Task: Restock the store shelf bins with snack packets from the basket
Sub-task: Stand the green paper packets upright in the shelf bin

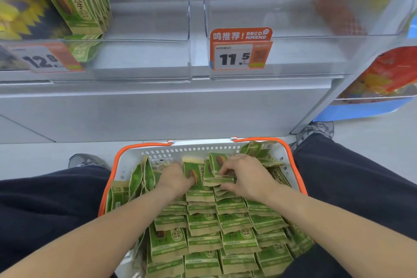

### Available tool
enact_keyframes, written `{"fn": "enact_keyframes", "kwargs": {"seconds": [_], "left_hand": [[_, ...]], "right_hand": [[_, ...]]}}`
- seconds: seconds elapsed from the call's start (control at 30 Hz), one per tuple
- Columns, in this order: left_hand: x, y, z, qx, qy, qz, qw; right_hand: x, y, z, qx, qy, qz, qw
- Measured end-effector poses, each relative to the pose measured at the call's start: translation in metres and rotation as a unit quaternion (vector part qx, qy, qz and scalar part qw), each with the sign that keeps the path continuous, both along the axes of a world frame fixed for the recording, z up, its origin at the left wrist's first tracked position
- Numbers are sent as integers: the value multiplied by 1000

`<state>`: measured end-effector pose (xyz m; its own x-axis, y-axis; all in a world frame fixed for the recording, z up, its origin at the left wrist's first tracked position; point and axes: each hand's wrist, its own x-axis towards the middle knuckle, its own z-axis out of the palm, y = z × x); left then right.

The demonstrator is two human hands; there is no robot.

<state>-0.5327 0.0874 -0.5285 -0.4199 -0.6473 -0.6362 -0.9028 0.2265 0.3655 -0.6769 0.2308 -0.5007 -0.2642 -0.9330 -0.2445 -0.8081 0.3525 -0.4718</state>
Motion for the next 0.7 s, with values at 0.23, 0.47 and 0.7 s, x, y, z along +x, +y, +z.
{"fn": "enact_keyframes", "kwargs": {"seconds": [0.23,0.47,0.7], "left_hand": [[2,-5,2,-5,32,47,998],[-4,-6,15,295,84,188,933],[1,-6,25,322,124,156,926]], "right_hand": [[14,0,-13,-35,-61,25,997],[23,2,1,-58,-119,65,989],[8,3,19,31,-228,29,973]]}}
